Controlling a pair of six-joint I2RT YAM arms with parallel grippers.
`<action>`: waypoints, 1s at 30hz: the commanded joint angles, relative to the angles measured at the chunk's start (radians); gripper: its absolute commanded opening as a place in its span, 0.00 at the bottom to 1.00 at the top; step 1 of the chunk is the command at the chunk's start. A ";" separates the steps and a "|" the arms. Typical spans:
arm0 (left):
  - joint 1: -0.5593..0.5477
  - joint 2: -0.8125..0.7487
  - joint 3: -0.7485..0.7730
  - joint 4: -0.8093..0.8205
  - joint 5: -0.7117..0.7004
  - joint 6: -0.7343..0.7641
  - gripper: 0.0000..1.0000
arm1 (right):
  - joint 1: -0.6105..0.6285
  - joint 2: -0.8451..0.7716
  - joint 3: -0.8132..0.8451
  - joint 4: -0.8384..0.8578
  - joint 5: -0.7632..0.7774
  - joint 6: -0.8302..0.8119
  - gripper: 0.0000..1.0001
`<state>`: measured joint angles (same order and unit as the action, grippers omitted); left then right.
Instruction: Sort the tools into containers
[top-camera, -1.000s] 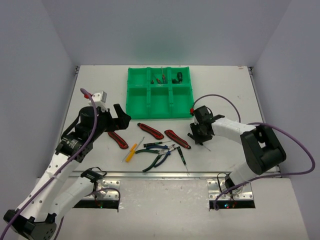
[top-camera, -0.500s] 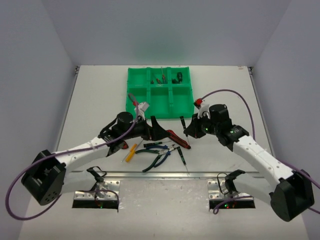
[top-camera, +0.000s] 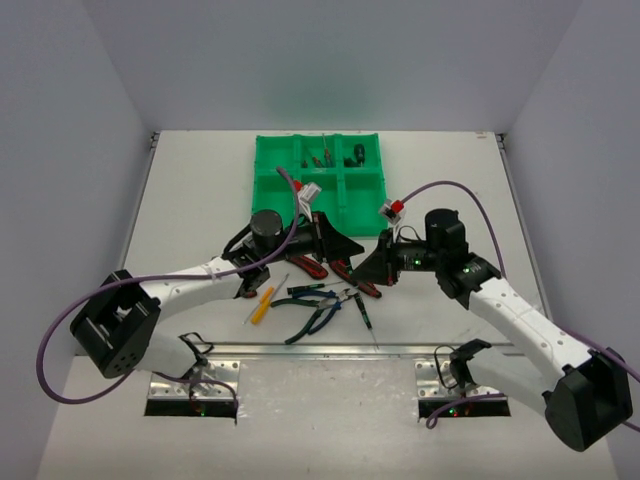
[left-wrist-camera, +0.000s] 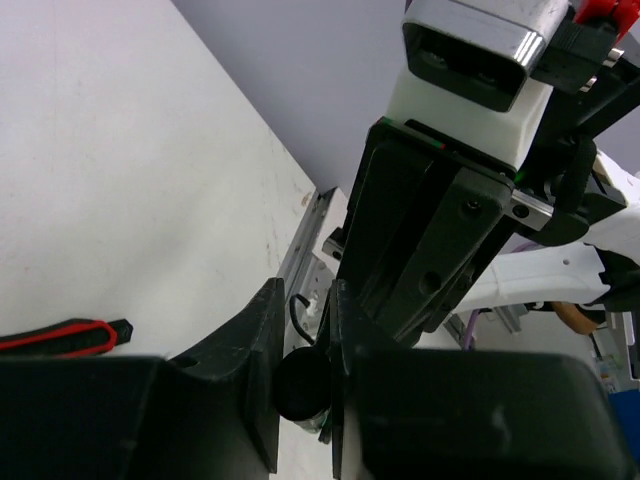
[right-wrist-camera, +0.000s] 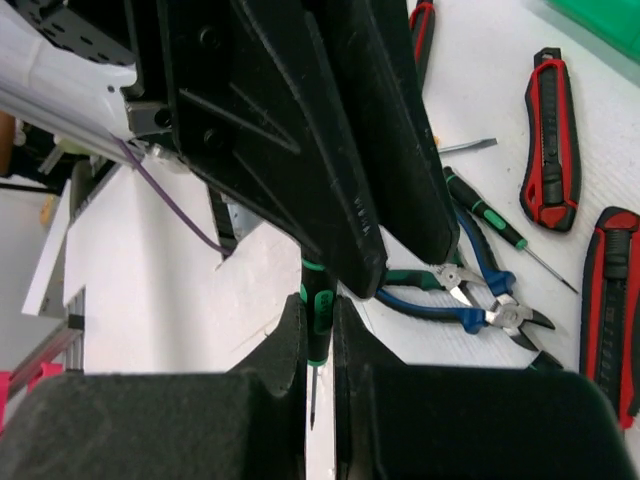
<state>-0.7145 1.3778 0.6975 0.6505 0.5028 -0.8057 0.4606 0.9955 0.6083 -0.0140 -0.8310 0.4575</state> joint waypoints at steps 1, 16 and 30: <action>-0.012 0.018 0.041 0.051 0.030 0.007 0.00 | 0.003 -0.021 0.008 0.096 -0.018 0.045 0.00; 0.268 0.131 0.540 -0.761 -0.777 0.205 0.00 | -0.001 -0.102 0.095 -0.291 0.761 0.013 0.99; 0.540 0.901 1.478 -0.861 -0.789 0.413 0.00 | -0.003 -0.222 0.012 -0.360 0.720 -0.066 0.99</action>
<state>-0.1730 2.1693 1.9641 -0.1852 -0.3606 -0.4713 0.4561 0.8155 0.6393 -0.3699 -0.1299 0.4243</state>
